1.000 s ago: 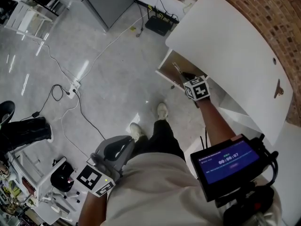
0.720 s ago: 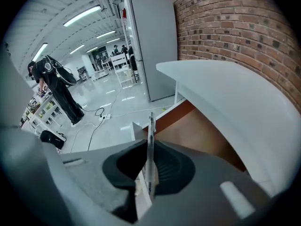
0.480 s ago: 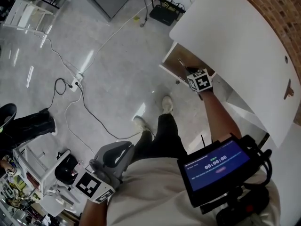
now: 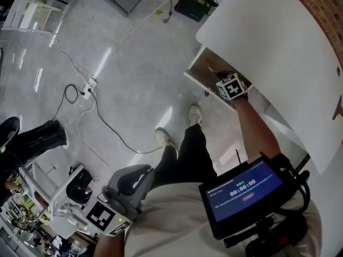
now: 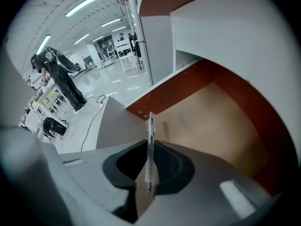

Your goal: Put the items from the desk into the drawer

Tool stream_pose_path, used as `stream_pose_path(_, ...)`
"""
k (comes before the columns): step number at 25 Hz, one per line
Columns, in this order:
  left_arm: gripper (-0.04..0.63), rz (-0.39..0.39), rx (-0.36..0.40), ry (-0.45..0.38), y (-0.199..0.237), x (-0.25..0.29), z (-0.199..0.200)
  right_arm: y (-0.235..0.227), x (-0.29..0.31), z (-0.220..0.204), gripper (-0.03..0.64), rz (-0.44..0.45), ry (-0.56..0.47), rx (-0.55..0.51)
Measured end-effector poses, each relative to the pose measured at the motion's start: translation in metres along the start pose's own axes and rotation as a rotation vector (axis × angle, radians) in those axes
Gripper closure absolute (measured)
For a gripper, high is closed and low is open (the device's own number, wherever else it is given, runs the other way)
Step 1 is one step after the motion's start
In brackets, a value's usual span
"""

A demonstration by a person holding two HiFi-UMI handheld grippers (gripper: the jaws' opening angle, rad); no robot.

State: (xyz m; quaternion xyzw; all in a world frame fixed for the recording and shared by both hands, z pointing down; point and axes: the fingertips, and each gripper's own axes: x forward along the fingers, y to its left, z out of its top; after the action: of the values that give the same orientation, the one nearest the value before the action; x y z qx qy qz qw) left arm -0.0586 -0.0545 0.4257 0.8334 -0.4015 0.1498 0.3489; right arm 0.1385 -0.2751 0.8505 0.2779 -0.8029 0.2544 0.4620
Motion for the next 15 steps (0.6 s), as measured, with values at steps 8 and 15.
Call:
stream_pose_path(8, 0.566, 0.025, -0.015, 0.024, 0.006, 0.02, -0.005, -0.007, 0.034, -0.018, 0.572, 0.027, 0.052, -0.018)
stream_pose_path(15, 0.566, 0.038, -0.019, 0.052, 0.008, 0.032, -0.008, -0.009, 0.055, -0.032, 0.572, 0.048, 0.099, -0.023)
